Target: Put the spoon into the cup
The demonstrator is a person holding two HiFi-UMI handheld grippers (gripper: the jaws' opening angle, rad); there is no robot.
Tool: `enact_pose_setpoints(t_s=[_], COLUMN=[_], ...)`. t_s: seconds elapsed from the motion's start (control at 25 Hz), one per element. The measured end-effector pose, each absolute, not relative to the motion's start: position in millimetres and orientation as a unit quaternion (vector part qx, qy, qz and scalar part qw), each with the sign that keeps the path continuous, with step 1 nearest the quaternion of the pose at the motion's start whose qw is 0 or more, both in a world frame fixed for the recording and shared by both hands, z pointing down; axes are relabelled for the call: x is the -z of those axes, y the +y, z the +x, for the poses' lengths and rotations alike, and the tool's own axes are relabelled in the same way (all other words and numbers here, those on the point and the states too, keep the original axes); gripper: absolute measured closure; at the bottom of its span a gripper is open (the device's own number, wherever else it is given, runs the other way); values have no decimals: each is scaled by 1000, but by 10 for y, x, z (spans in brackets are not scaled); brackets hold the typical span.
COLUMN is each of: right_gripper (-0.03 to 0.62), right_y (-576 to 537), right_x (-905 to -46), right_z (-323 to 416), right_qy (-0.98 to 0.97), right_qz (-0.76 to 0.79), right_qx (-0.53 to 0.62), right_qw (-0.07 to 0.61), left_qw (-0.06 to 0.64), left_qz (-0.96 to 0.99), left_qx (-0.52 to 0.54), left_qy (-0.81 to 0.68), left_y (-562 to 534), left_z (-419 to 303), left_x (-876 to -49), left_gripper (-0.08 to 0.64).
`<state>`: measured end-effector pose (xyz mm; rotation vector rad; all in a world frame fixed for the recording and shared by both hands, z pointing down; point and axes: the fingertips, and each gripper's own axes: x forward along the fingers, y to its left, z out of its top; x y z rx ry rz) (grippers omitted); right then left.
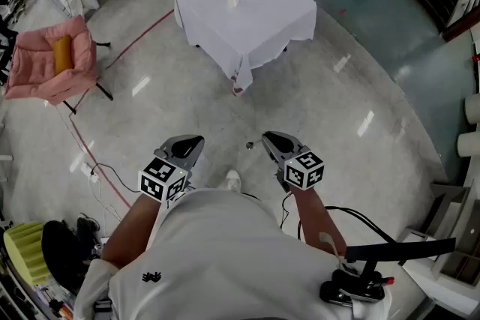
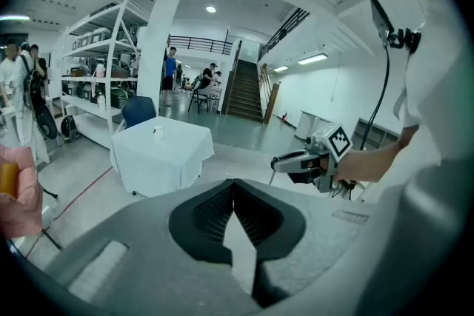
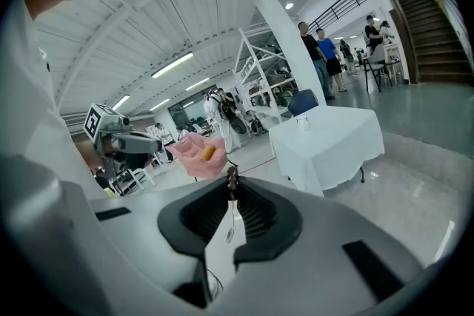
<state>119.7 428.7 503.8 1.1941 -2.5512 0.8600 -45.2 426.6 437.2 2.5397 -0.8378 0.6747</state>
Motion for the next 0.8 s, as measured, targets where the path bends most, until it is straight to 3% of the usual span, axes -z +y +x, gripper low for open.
enact_pose_setpoints(t_s=[0.8], right_gripper=[549], right_y=[3174], right_x=[-5149], right_z=[727], right_qy=[-871], right_qz=[387], right_qx=[-277], right_qw=[119], left_qw=[239], left_qz=[883], left_qx=[-190], left_qy=[-357], left_y=[3333], left_z=[-1171], left_x=[-4713], left_gripper=[548])
